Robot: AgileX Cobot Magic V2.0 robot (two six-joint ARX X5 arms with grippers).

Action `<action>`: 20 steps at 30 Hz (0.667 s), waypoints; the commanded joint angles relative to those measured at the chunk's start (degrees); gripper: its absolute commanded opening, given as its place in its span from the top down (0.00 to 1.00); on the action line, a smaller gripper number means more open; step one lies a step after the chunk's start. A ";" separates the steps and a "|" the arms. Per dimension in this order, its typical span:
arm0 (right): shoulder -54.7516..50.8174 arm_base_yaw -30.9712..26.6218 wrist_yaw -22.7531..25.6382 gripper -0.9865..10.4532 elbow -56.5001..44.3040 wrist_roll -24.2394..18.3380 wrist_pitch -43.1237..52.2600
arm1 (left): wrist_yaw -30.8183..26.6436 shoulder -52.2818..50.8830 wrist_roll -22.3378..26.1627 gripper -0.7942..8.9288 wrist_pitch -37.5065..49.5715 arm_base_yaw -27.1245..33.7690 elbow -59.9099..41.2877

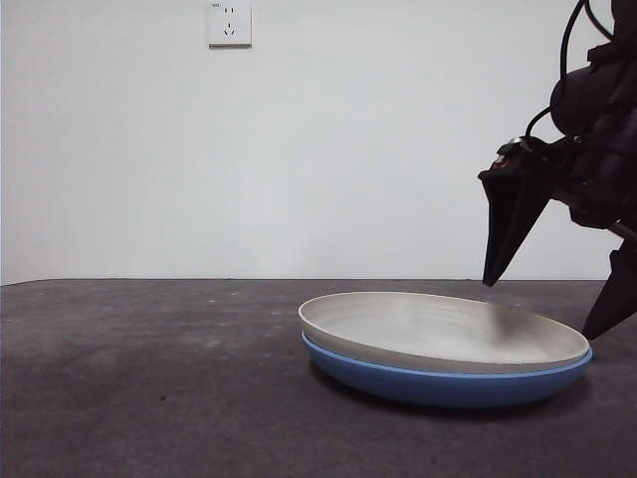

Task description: Pick up the white plate, put it on the blue plate, put it on desk

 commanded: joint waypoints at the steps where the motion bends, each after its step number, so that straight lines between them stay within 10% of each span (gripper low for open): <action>1: 2.12 0.48 -0.66 0.41 1.01 -0.79 1.18 | 0.09 0.20 -0.09 0.31 0.68 -0.42 0.63; 20: 5.51 0.96 -1.03 0.64 0.94 -1.05 3.30 | 0.09 0.20 -2.78 0.31 0.61 -0.42 0.66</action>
